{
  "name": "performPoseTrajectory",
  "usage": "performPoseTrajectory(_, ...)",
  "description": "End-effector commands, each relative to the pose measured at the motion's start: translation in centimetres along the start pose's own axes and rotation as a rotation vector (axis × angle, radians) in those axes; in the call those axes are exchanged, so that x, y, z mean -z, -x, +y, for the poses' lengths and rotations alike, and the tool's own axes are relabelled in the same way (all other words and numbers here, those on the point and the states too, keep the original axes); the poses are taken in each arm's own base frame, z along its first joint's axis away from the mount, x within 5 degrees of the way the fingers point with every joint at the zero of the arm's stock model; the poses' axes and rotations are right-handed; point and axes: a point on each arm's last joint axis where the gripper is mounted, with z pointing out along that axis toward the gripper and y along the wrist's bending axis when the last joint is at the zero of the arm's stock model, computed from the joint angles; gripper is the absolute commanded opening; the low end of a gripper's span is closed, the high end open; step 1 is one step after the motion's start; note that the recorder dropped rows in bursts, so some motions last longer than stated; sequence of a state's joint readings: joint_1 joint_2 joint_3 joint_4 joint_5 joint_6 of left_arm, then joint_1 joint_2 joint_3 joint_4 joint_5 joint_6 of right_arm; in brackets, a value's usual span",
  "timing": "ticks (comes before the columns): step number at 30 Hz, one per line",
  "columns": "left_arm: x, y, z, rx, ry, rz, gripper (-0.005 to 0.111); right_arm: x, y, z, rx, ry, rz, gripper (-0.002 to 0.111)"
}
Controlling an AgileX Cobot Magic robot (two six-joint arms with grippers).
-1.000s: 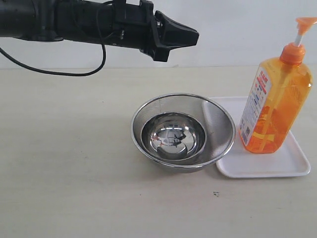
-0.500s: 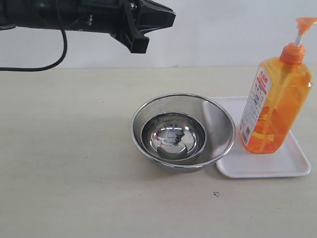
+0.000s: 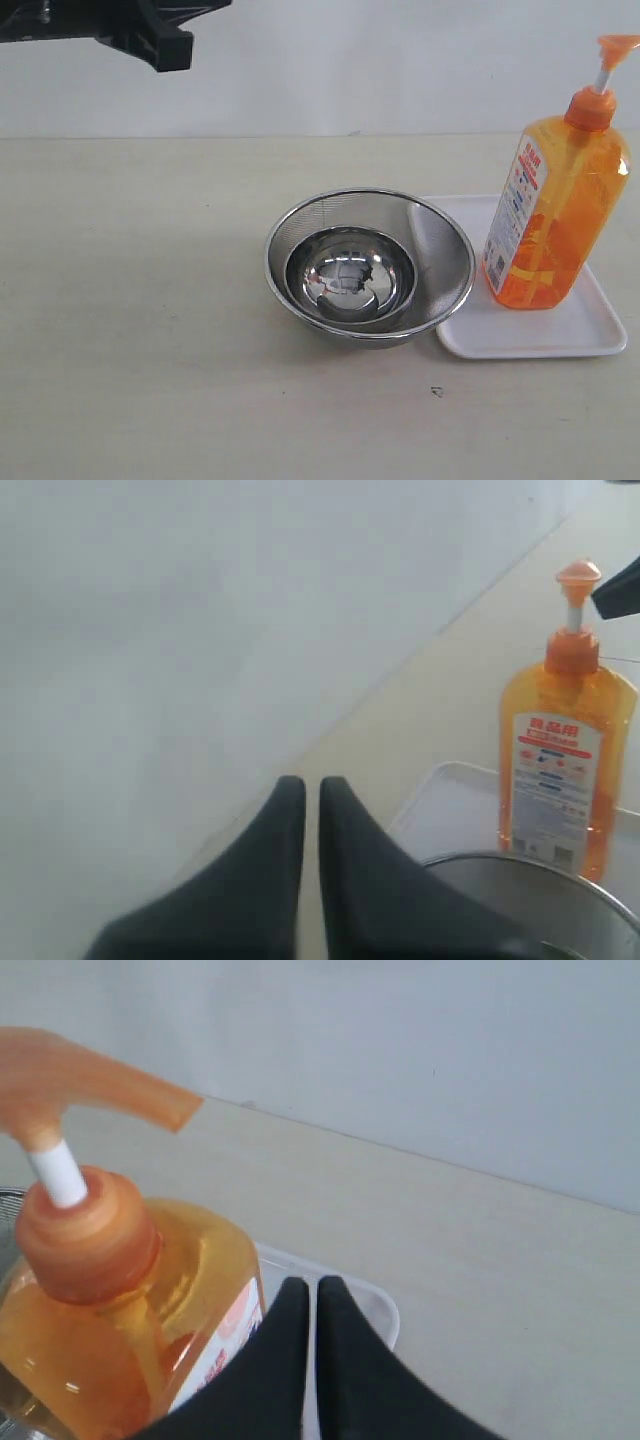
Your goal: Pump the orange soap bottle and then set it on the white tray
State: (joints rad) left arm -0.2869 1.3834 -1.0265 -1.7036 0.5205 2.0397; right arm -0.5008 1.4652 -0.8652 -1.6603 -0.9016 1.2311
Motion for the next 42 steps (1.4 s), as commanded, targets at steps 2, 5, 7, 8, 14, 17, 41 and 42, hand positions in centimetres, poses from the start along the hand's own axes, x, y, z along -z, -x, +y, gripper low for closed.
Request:
performPoseTrajectory(2,2.8,0.8,-0.1,-0.056,0.107,-0.012,0.005,0.6,0.7,-0.1,0.007,-0.040,-0.022,0.000)
performPoseTrajectory(5,3.9,1.5,-0.4,-0.068,0.135,-0.029,0.005,0.8,0.6,0.1,-0.006,-0.062,-0.027,0.000)
performPoseTrajectory(7,4.6,1.3,-0.4,-0.034,0.177,-0.017,0.005,0.9,0.7,0.3,-0.002,-0.052,-0.030,0.000)
performPoseTrajectory(8,4.8,1.3,-0.4,-0.006,0.190,-0.014,0.005,1.0,0.7,0.4,-0.004,-0.047,-0.035,0.000)
performPoseTrajectory(14,8.4,1.5,-1.4,0.022,0.306,-0.026,0.005,1.5,1.8,0.6,-0.010,-0.080,-0.096,0.000)
performPoseTrajectory(17,9.5,1.3,-1.5,0.079,0.366,-0.026,0.005,1.5,1.8,0.5,-0.018,-0.088,-0.107,0.000)
performPoseTrajectory(41,12.1,-1.4,-3.6,0.086,0.385,0.003,0.005,1.6,1.9,0.3,-0.197,-0.098,-0.125,0.000)
performPoseTrajectory(42,12.1,-1.4,-3.6,0.086,0.385,0.003,0.005,1.6,1.9,0.3,-0.197,-0.098,-0.125,0.000)
